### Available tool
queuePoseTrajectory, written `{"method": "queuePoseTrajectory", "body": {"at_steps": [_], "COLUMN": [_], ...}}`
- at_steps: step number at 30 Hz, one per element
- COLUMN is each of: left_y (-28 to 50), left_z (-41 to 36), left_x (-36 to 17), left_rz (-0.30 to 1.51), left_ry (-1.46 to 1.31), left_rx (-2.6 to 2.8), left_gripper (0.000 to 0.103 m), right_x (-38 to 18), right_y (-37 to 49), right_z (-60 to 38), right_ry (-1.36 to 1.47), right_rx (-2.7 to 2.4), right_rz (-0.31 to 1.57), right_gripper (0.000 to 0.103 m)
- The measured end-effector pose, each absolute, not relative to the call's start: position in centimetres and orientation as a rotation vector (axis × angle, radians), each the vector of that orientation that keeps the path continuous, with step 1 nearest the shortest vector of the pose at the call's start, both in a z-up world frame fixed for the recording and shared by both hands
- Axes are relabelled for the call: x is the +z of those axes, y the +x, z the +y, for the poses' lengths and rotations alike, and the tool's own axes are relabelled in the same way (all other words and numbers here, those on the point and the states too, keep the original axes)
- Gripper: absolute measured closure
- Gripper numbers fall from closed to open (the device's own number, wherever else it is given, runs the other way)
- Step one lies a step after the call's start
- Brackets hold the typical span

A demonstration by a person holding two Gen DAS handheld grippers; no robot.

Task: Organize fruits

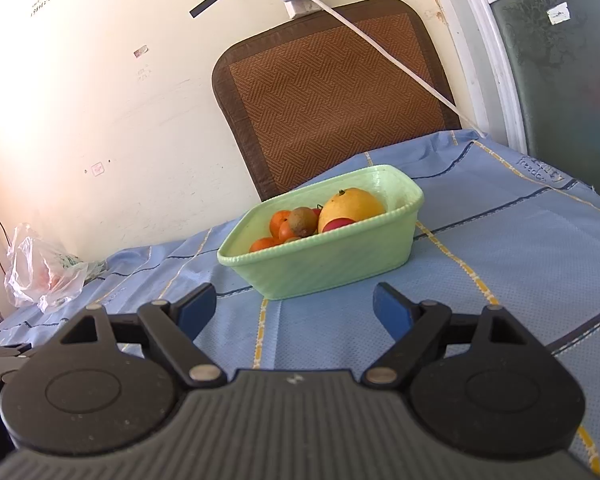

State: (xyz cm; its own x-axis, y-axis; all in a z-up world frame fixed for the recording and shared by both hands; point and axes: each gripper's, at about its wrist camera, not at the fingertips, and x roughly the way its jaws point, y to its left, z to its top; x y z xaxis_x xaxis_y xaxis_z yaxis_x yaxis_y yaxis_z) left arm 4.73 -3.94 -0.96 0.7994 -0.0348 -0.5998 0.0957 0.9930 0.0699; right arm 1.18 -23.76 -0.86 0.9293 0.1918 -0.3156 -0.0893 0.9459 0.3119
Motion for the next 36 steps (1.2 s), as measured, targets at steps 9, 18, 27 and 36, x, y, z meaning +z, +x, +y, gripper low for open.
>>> {"method": "queuePoseTrajectory", "body": {"at_steps": [9, 18, 27, 36], "left_y": [4.86, 4.79, 4.84, 4.94], "left_z": [-3.85, -3.85, -3.58, -3.3], "left_x": [-1.01, -1.02, -0.96, -0.97], "left_rz": [0.65, 0.646, 0.648, 0.652], "left_ry": [0.094, 0.095, 0.079, 0.062], "left_rx": [-0.064, -0.065, -0.062, -0.056], "left_gripper": [0.0, 0.0, 0.0, 0.0], "right_x": [-0.87, -0.83, -0.84, -0.84], "right_y": [1.16, 1.15, 1.13, 1.04], "right_z": [-23.7, -23.66, -23.56, -23.53], "right_ry": [0.298, 0.3, 0.299, 0.299], "right_rx": [0.145, 0.147, 0.147, 0.148], "right_rz": [0.35, 0.348, 0.347, 0.346], "right_gripper": [0.016, 0.016, 0.016, 0.016]}}
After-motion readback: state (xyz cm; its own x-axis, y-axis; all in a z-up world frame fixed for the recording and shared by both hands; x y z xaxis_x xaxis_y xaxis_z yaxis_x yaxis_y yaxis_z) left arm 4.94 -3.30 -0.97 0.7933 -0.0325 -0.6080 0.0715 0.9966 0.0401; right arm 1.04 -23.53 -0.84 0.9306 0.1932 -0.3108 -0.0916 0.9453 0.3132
